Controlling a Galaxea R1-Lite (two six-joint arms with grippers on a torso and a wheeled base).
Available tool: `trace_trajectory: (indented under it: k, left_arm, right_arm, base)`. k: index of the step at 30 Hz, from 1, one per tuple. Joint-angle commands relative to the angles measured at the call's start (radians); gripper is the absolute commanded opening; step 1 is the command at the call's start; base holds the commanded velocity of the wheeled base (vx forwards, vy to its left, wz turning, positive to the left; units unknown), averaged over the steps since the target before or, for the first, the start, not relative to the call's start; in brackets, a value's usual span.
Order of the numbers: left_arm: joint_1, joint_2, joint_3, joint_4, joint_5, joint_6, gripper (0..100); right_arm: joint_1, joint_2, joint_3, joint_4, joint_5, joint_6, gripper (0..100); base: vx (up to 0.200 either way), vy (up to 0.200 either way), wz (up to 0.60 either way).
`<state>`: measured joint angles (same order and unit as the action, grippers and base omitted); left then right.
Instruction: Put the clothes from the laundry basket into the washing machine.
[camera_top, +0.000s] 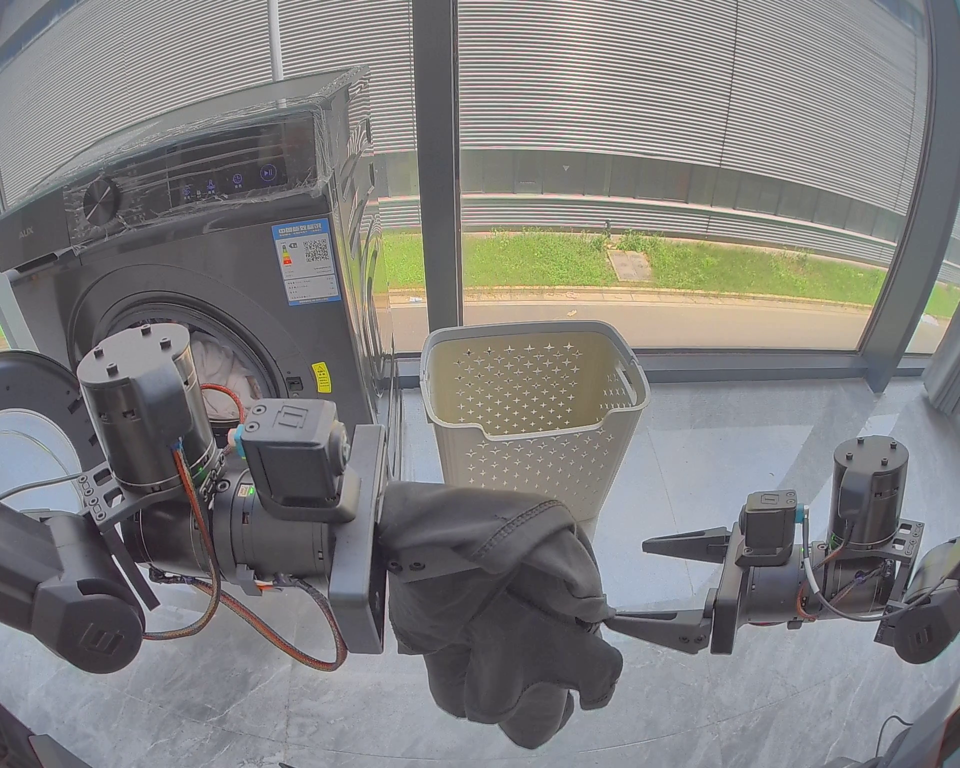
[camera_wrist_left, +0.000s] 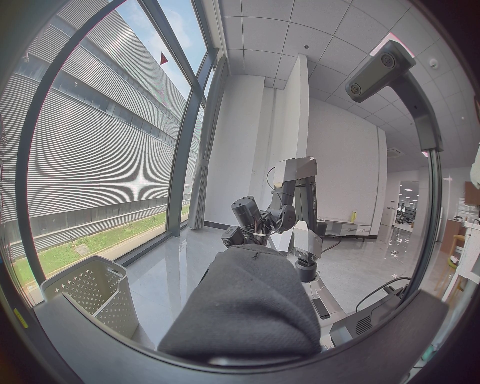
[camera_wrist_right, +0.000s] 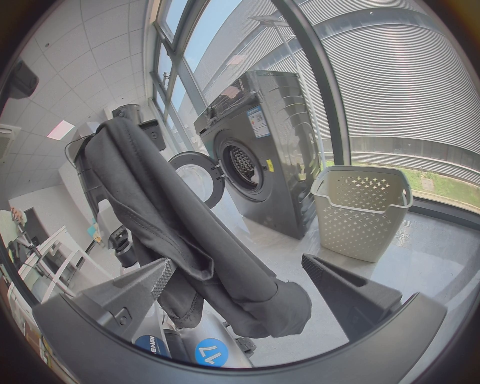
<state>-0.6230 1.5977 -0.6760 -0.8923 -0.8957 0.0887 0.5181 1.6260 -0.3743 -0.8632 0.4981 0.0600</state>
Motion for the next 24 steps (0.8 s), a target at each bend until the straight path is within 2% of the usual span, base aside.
trace_trajectory:
  k: [1,11,14,24]
  left_arm:
    - [0.003,-0.007,0.006,0.000,0.000,0.000,0]
    - [0.006,-0.002,0.001,-0.002,0.000,-0.001,0]
    - [0.008,-0.001,-0.002,-0.005,0.001,-0.001,0]
    - [0.006,0.008,-0.048,0.000,0.008,-0.001,0]
  right_arm:
    - [-0.073,-0.020,0.001,-0.002,0.000,0.000,100]
    - [-0.086,-0.009,-0.017,-0.002,-0.003,-0.002,100]
    - [-0.069,0.012,-0.011,-0.002,-0.003,-0.003,100]
    - [0.091,0.106,-0.043,-0.008,-0.009,-0.003,100]
  base:
    - [0.000,0.000,0.00]
    - [0.000,0.000,0.00]
    - [0.000,0.000,0.00]
    - [0.000,0.000,0.00]
